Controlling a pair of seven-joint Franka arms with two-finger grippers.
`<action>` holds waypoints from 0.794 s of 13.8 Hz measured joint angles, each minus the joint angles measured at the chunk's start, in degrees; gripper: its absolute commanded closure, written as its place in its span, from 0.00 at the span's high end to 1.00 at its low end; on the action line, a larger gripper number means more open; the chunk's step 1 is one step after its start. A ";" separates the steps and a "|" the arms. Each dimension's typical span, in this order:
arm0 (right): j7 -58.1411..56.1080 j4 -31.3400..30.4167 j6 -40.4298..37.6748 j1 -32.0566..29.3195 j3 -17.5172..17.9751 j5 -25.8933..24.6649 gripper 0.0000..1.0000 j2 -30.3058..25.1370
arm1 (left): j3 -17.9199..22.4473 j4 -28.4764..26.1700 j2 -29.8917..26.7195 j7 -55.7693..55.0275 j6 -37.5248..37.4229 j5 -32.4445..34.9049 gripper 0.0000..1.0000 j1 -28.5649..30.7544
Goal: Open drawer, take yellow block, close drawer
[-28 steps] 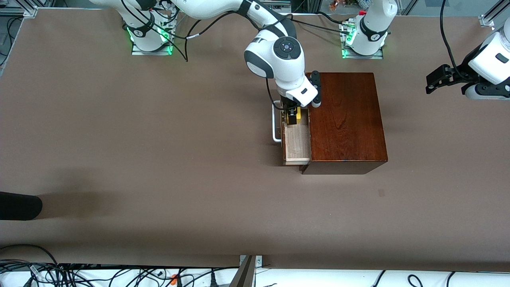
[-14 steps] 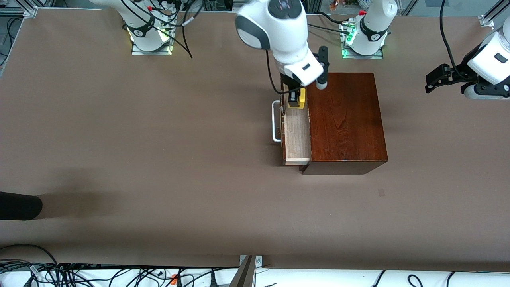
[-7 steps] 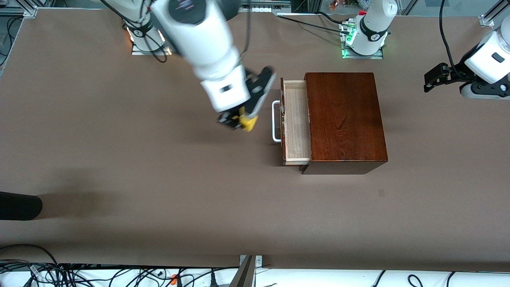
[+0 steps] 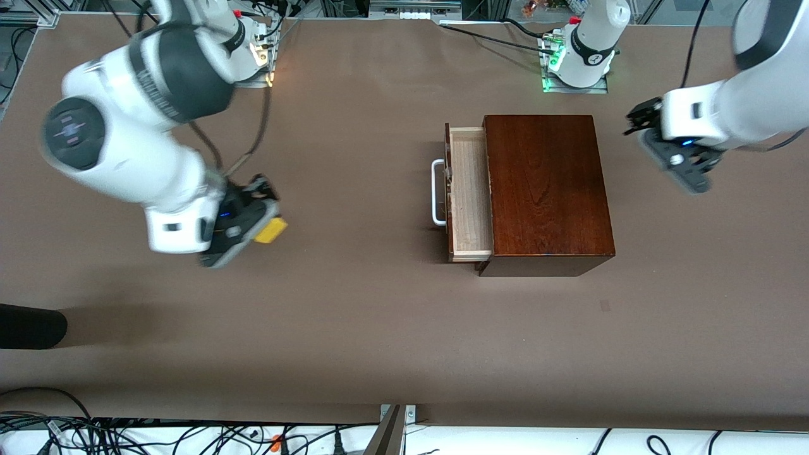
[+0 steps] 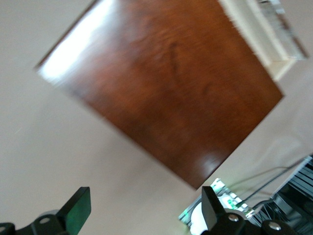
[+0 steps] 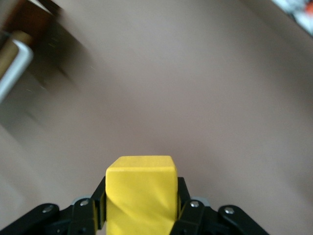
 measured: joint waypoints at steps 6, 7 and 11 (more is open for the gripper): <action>10.20 -27.56 16.59 -4.77 -2.63 -0.54 0.00 -5.86 | -12.92 2.89 9.02 2.05 11.53 -4.98 1.00 -4.49; 14.99 -32.42 21.97 -4.81 -2.60 -1.96 0.00 -6.07 | -13.68 2.96 10.01 2.10 14.97 -4.98 1.00 -6.79; 24.99 -42.88 39.93 -4.85 -2.55 -6.39 0.00 -1.77 | -14.05 2.98 16.18 7.75 27.67 -3.25 1.00 -15.63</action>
